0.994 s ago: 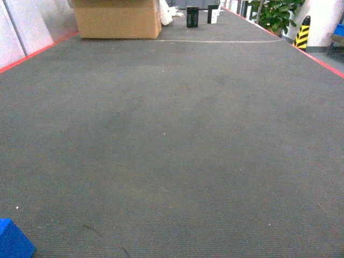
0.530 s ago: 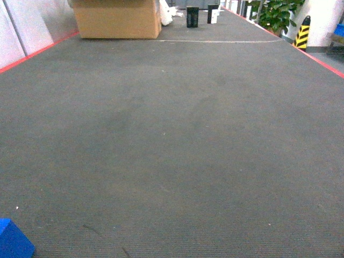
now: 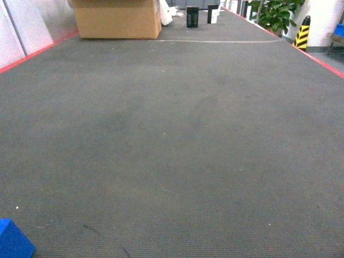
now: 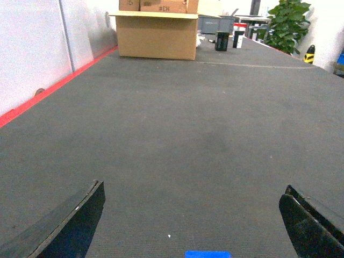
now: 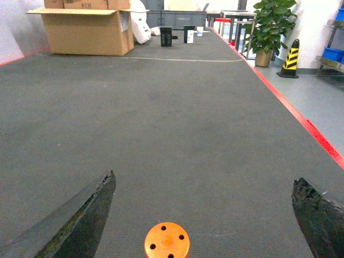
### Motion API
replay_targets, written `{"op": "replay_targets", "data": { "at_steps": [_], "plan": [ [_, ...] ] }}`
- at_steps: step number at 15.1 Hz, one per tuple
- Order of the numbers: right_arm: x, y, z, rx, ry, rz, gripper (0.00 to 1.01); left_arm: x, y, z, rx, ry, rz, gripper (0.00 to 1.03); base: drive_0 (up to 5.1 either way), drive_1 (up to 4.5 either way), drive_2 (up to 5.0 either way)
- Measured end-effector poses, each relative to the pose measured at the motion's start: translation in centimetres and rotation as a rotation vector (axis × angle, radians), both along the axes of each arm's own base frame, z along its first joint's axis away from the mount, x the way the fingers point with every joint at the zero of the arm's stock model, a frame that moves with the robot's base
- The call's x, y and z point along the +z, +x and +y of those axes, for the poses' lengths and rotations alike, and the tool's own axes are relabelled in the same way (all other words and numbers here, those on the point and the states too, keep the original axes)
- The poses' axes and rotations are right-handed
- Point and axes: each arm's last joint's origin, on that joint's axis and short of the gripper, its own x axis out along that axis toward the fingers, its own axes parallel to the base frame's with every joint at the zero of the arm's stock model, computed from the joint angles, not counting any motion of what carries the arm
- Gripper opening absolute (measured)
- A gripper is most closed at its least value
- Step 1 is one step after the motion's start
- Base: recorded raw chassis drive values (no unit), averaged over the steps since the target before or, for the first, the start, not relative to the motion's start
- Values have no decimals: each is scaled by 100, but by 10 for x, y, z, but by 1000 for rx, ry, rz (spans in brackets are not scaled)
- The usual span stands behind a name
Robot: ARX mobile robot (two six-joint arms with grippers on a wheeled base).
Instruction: Sort blue parts and orange caps into right shelf containers
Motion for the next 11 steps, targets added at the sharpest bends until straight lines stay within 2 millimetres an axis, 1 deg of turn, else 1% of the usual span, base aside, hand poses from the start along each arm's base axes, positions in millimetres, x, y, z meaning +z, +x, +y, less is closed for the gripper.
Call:
{"op": "replay_targets", "data": {
  "at_steps": [1,2,3,4,5,11],
  "plan": [
    [0,0,0,1,0,0,98,8,3,-2,118,-56,-82,98,0,0,0],
    [0,0,0,0,0,1,98,15,6,-9,272,-190,-158,98,0,0,0],
    [0,0,0,0,0,0,98,15,5,-8,461,-270,-181,98,0,0,0],
    [0,0,0,0,0,1,98,15,2,-2,654,-314,-214,98,0,0,0],
    [0,0,0,0,0,0,98,17,1,1,724,-353,-253,98,0,0,0],
    [0,0,0,0,0,0,98,15,10,7,695,-326,-235,98,0,0,0]
  ]
}}
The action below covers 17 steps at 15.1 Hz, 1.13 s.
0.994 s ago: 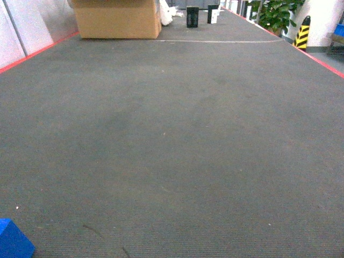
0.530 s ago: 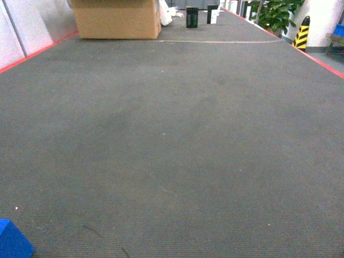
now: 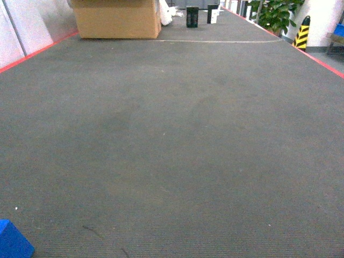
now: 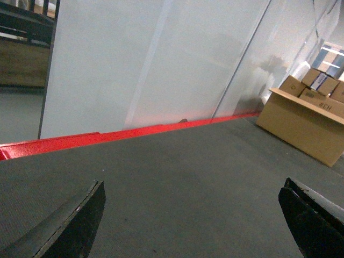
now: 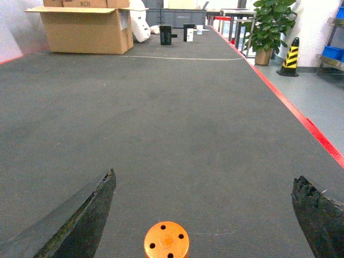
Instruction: Sort blue parts and orange caps into right shelf containers
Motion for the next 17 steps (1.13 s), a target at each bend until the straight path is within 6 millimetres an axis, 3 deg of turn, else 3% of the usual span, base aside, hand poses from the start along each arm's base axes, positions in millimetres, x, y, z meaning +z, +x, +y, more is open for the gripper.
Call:
{"op": "replay_targets", "data": {
  "at_steps": [17],
  "plan": [
    [0,0,0,0,0,0,98,-10,32,19,-99,22,32,98,0,0,0]
  ]
}}
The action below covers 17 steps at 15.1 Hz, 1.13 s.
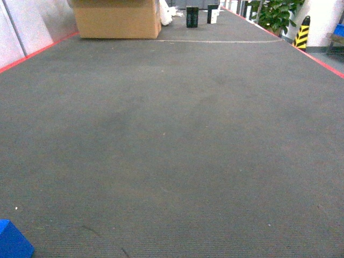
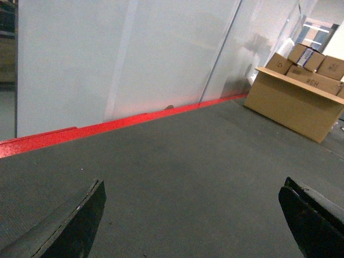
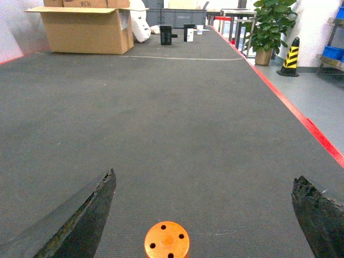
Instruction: Sort blue parts and orange caps into right shelf containers
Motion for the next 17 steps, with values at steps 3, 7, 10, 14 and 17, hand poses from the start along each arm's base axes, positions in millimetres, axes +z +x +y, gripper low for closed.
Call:
{"op": "replay_targets", "data": {
  "at_steps": [3,7,10,14,17],
  "plan": [
    [0,0,0,0,0,0,98,-4,6,-1,-22,0,18,98,0,0,0],
    [0,0,0,0,0,0,98,-7,8,-2,-40,-2,35,98,0,0,0],
    [0,0,0,0,0,0,98,-6,7,-2,-52,-2,32,98,0,0,0],
    [0,0,0,0,0,0,98,-7,10,-1,-104,7,30,98,0,0,0],
    [0,0,0,0,0,0,98,-12,16,2,-167,22,46,98,0,0,0]
  ]
}}
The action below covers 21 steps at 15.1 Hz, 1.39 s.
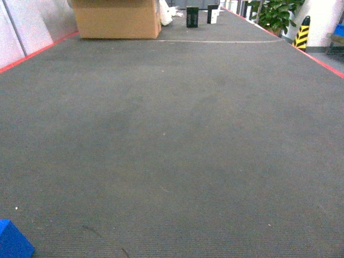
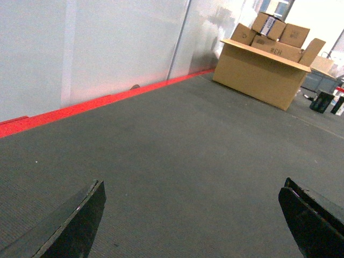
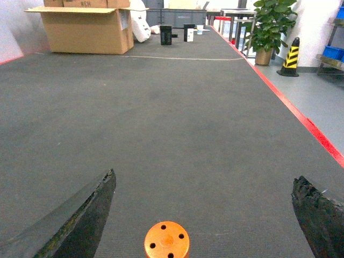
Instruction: Sort blue parts and orange caps into right shelf containers
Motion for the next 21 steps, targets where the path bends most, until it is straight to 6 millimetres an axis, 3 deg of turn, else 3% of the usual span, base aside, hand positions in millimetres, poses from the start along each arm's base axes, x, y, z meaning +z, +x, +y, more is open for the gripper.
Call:
{"op": "replay_targets", "data": {
  "at_steps": [12,16,19,21],
  "plan": [
    [0,0,0,0,0,0,98,-9,17,0,-97,2,22,98,0,0,0],
    [0,0,0,0,0,0,98,-10,35,-12,-212,19,38,98,0,0,0],
    [0,0,0,0,0,0,98,-39,43,-31,-308,11,209,98,0,0,0],
    [0,0,0,0,0,0,98,-48,43,-38,-344,10,257,98,0,0,0]
  ]
}}
